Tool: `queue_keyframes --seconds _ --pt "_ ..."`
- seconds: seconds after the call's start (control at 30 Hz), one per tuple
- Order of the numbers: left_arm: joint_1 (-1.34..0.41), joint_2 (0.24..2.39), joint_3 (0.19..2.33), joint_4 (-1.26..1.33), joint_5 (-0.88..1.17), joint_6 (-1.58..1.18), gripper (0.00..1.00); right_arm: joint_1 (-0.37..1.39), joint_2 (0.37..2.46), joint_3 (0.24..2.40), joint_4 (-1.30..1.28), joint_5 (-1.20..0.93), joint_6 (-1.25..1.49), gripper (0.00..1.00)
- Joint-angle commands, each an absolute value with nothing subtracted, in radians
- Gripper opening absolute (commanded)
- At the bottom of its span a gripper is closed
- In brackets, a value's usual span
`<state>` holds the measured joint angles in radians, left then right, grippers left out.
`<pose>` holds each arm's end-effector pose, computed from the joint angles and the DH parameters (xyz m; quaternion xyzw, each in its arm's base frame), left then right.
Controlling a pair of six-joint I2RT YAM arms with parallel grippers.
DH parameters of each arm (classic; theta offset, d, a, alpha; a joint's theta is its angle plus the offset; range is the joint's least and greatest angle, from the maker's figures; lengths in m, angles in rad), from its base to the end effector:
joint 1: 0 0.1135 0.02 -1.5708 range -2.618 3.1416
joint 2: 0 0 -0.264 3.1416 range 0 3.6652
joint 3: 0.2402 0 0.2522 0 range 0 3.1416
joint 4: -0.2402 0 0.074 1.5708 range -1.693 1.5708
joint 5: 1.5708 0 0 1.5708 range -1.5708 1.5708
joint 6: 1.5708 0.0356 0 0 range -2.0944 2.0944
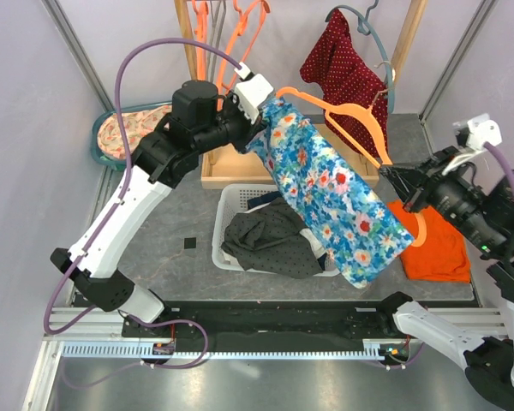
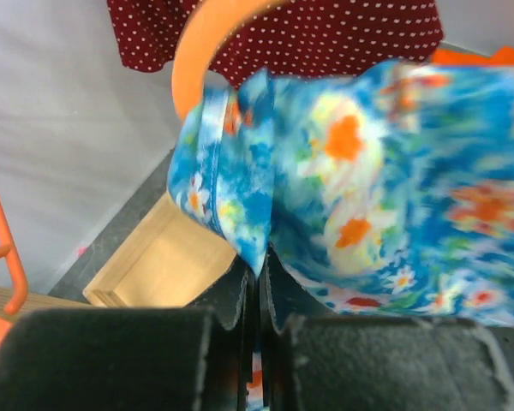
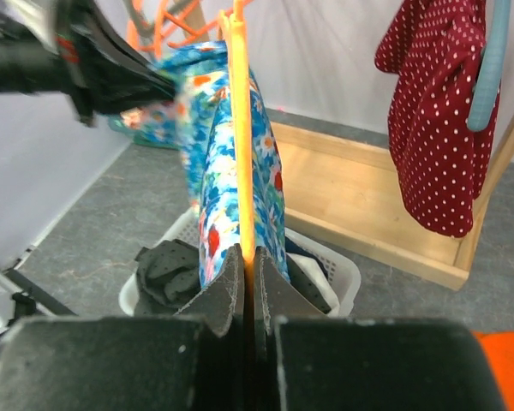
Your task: Remove the skirt from the hanger
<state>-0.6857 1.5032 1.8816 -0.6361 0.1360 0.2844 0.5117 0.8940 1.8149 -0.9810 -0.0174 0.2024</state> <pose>0.2394 -0.2021 0.4953 0.4052 0.6798 -0.1741 0.5860 0.0559 0.0321 0.5441 -0.1180 0.7184 0.2455 0.6401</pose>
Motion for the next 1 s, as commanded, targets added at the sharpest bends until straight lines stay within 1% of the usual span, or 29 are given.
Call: queue_keyframes --seconds 0.0,0.03,0.1,0.13,0.27,0.47,0.63,0.83,0.97 --pt "-0.695 1.508 2.074 -0.692 0.242 0.239 0.02 0.512 0.917 1.724 -0.87 0.075 0.173 0.0" --pt "-0.696 1.517 2.176 -0.707 0.279 0.227 0.02 0.511 0.922 1.682 -0.862 0.101 0.164 0.0" --pt "-0.709 1.551 2.288 -0.754 0.319 0.192 0.02 0.512 0.933 1.643 -0.848 0.13 0.161 0.0" --pt "-0.716 1.561 2.392 -0.762 0.342 0.183 0.02 0.511 0.936 1.613 -0.844 0.149 0.16 0.0" --pt "-0.756 1.557 2.54 -0.753 0.364 0.123 0.02 0.511 0.948 1.56 -0.813 0.198 0.16 0.0" --pt "-0.761 1.513 2.546 -0.689 0.328 0.083 0.02 0.512 0.986 1.534 -0.805 0.27 0.146 0.0" --pt "-0.761 1.503 2.548 -0.625 0.236 0.109 0.02 0.512 1.002 1.506 -0.808 0.313 0.144 0.0" --pt "-0.761 1.477 2.58 -0.542 0.097 0.146 0.02 0.512 0.974 1.437 -0.787 0.351 0.135 0.0" --pt "-0.761 1.463 2.547 -0.54 0.097 0.141 0.02 0.512 0.976 1.456 -0.788 0.342 0.137 0.0"
